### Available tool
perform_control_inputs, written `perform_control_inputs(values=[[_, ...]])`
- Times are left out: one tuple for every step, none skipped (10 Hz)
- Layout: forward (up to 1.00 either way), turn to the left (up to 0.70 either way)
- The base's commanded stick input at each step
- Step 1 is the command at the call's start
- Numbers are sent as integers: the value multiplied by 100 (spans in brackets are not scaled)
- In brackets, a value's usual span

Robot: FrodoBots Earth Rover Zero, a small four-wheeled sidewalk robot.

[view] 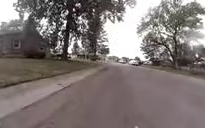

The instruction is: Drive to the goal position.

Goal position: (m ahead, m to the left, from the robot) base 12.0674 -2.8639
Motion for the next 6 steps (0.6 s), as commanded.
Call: perform_control_inputs(values=[[70, 0], [70, 0], [70, 0], [70, 0], [70, 0], [70, 0]])
